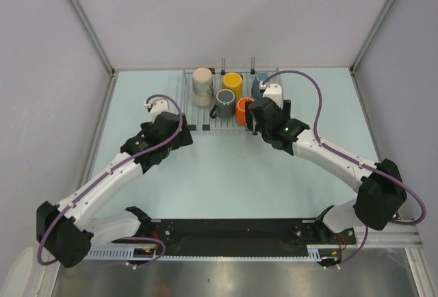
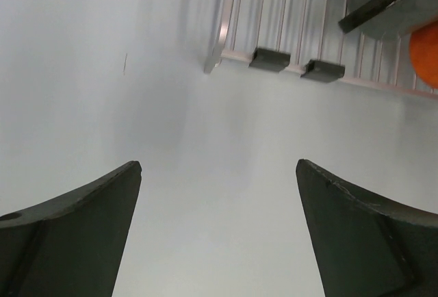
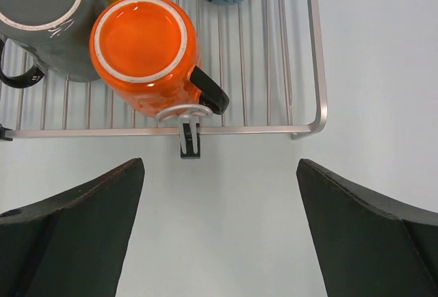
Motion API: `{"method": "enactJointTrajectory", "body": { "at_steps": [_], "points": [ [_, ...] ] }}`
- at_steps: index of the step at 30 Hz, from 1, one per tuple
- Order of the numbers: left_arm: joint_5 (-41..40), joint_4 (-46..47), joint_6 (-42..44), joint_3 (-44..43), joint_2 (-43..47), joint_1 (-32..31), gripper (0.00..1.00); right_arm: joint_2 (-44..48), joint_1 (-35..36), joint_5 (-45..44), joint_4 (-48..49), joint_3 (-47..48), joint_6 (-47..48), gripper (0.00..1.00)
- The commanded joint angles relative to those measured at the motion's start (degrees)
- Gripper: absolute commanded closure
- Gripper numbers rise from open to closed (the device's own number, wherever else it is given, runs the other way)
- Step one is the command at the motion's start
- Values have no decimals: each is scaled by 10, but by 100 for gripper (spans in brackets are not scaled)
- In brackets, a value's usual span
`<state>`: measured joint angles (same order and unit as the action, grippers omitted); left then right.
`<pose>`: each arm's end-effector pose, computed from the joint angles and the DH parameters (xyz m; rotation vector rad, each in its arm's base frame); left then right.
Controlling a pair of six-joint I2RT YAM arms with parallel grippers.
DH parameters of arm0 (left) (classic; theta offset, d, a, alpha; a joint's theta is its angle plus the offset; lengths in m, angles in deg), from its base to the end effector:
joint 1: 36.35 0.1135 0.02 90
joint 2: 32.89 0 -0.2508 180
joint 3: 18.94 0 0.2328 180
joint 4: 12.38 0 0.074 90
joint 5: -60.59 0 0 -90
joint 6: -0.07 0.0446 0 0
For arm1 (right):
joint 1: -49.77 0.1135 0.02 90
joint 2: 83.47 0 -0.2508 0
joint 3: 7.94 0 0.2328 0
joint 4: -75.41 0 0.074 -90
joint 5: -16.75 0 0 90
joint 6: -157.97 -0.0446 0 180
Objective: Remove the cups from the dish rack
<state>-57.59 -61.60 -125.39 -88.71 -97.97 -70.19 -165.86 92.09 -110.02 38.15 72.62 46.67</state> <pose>0.2004 -0.1090 0.2805 -0.2655 2.2223 -0.0707 0.2432 0.1854 0.2855 -0.0557 2.1002 -0.0654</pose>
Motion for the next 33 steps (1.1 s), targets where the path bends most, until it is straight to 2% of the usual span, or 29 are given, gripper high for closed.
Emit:
{"method": "enactJointTrajectory", "body": {
  "at_steps": [1, 4, 9, 16, 21, 23, 27, 33],
  "points": [
    [28, 19, -58, 73, 81, -2, 0, 24, -4, 16, -8, 27, -3, 1],
    [67, 55, -38, 89, 99, -11, 0, 58, 15, -7, 1, -15, -5, 0],
    [40, 59, 5, 38, 10, -44, 0, 143, 24, -12, 47, -102, -10, 0],
    [35, 62, 62, -171, -176, -49, 0, 152, 19, -30, 19, -106, -18, 0],
    [59, 63, 59, -248, -258, -54, 0, 159, 15, -27, 15, -118, -20, 0],
    [39, 41, 40, -280, -284, -54, 0, 153, -2, 4, 39, -119, -10, 0],
    [5, 13, -3, -263, -262, -54, 0, 86, -37, 50, 83, -65, 20, 0],
    [-7, 1, -46, -138, -154, -54, 0, -86, -59, 87, 99, 65, 47, 0]
  ]
}}
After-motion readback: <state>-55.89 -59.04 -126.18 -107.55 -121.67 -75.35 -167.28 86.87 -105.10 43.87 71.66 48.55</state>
